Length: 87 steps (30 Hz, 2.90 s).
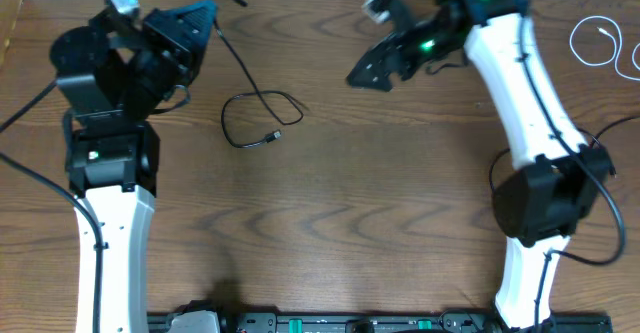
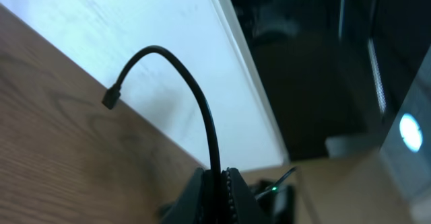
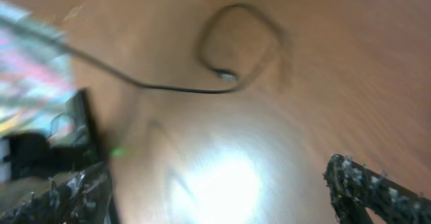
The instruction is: Untangle cables
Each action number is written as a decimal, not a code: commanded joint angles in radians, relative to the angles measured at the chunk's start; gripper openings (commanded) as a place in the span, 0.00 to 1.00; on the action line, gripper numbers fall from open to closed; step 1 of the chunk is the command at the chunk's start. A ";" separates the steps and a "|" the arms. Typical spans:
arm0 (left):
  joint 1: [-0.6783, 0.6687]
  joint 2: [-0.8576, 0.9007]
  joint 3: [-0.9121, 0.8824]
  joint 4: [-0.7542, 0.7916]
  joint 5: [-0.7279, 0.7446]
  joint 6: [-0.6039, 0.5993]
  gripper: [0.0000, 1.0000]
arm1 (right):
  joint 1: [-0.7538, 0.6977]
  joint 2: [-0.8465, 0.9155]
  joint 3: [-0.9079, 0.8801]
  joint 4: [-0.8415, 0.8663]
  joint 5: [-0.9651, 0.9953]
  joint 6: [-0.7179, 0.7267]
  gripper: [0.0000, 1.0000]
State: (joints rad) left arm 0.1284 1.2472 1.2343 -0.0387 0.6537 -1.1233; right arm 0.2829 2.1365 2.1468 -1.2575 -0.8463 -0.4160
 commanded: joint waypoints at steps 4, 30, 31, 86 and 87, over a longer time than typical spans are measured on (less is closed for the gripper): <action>0.080 -0.014 0.020 0.031 0.047 -0.158 0.07 | 0.071 0.116 -0.010 -0.015 -0.352 -0.332 0.91; 0.101 -0.013 0.020 -0.010 0.095 -0.120 0.08 | 0.313 0.228 -0.009 0.379 -0.235 -0.020 0.01; 0.101 -0.013 0.020 -0.024 0.094 -0.097 0.08 | 0.303 0.227 -0.009 0.378 -0.220 0.014 0.01; 0.100 0.034 0.018 -0.470 0.008 0.477 0.64 | -0.885 -0.325 -0.008 -0.003 1.034 0.736 0.25; 0.100 0.034 0.018 -0.476 0.008 0.483 0.64 | -0.885 -0.304 -0.008 -0.014 1.033 0.747 0.26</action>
State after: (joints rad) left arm 0.2230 1.2739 1.2350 -0.5003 0.6697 -0.6746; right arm -0.5983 1.7691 2.1384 -1.2457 0.1719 0.2890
